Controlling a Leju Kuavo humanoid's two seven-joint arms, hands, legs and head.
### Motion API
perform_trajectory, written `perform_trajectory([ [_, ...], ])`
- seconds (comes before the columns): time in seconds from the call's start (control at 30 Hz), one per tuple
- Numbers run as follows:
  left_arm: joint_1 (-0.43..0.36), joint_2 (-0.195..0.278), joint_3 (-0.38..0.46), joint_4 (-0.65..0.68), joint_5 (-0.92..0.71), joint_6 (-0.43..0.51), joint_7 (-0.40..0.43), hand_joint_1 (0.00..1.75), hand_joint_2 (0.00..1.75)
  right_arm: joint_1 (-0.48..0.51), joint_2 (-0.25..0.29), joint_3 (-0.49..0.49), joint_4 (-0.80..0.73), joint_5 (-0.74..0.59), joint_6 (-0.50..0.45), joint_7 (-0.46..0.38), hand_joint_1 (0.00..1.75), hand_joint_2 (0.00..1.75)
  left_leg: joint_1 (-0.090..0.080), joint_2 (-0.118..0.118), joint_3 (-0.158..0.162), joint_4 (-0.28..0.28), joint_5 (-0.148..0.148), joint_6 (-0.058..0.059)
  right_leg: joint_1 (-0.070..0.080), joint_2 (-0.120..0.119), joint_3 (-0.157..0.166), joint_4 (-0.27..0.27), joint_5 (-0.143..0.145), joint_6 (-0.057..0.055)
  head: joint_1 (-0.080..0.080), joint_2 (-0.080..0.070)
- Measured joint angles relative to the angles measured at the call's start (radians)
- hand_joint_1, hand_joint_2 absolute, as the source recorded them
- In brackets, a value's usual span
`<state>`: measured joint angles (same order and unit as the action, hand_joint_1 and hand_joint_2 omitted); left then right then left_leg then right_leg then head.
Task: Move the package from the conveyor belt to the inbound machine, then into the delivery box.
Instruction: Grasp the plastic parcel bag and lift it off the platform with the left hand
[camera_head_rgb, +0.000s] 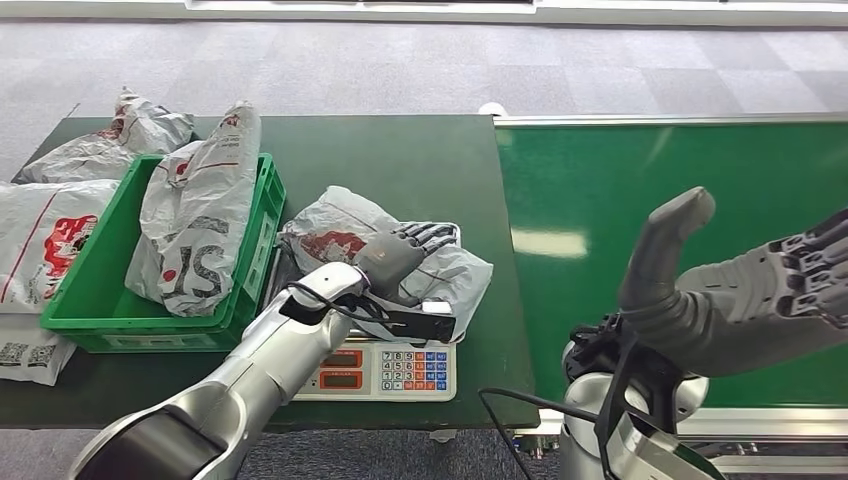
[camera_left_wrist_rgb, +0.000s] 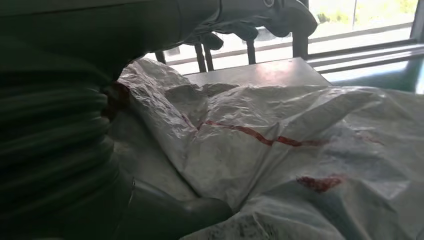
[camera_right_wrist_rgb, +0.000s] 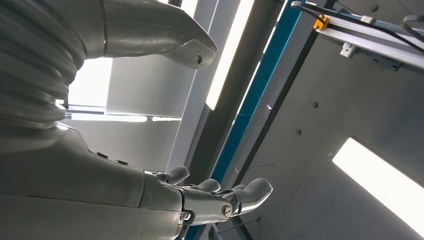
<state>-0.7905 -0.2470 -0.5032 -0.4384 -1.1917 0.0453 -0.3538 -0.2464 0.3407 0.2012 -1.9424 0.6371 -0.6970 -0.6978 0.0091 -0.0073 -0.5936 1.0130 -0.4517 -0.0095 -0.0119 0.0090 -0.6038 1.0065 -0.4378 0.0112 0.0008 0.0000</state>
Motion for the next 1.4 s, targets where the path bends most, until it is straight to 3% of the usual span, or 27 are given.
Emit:
perform_trajectory([
  [0.1, -0.027, -0.002, -0.019, 0.031, -0.003, -0.041, -0.013, 1.71, 1.75, 0.0, 0.0, -0.001, 0.001, 0.002, 0.0, 0.0, 0.0, 1.75, 0.0, 0.0, 0.001, 0.0, 0.0, 0.0, 0.0, 0.0, 0.001, 0.0, 0.0, 0.0, 0.0, 0.0],
  [0.13, -0.032, -0.002, -0.023, 0.039, -0.003, -0.051, -0.019, 1.75, 1.75, 0.0, 0.0, -0.002, 0.001, 0.003, 0.0, 0.0, 0.0, 1.75, 0.0, 0.0, 0.001, 0.0, 0.0, 0.0, 0.0, 0.0, 0.001, 0.0, 0.0, 0.0, 0.0, 0.0],
  [0.67, -0.059, -0.007, -0.028, 0.079, 0.004, -0.1, -0.047, 1.75, 1.75, 0.0, 0.0, -0.005, 0.001, 0.02, 0.0, 0.0, 0.0, 1.75, 0.0, -0.001, 0.001, 0.0, 0.001, 0.0, 0.0, -0.002, 0.001, 0.0, 0.0, 0.0, 0.0, 0.0],
  [0.83, -0.061, -0.007, -0.029, 0.085, 0.013, -0.076, -0.054, 1.75, 1.75, 0.001, 0.0, -0.007, 0.001, 0.021, 0.0, 0.0, 0.0, 1.75, 0.0, -0.001, 0.0, 0.0, 0.001, 0.0, 0.001, -0.002, 0.0, 0.0, 0.0, 0.0, 0.0, 0.0],
  [1.07, -0.061, -0.002, -0.028, 0.08, 0.036, 0.071, -0.05, 1.75, 1.75, 0.002, 0.0, -0.012, 0.001, 0.024, 0.0, 0.0, 0.0, 1.75, 0.0, -0.001, 0.0, 0.0, 0.002, 0.0, 0.0, -0.002, 0.0, 0.0, 0.0, 0.0, 0.0, 0.0],
  [1.23, -0.084, 0.029, -0.011, 0.013, 0.018, 0.469, 0.068, 1.75, 1.75, 0.005, -0.001, -0.026, -0.004, 0.025, -0.001, 0.0, 0.0, 1.75, 0.0, -0.001, -0.001, 0.0, 0.002, 0.0, 0.0, -0.002, 0.0, 0.0, 0.001, 0.0, 0.0, 0.0],
  [1.4, -0.101, 0.066, 0.005, -0.054, -0.059, 0.607, 0.169, 1.75, 1.75, 0.007, -0.001, -0.034, -0.007, 0.021, -0.001, 0.0, 0.0, 1.75, 0.0, -0.001, -0.001, 0.0, 0.002, -0.001, 0.001, -0.002, -0.001, 0.0, 0.001, 0.0, 0.0, 0.0],
])
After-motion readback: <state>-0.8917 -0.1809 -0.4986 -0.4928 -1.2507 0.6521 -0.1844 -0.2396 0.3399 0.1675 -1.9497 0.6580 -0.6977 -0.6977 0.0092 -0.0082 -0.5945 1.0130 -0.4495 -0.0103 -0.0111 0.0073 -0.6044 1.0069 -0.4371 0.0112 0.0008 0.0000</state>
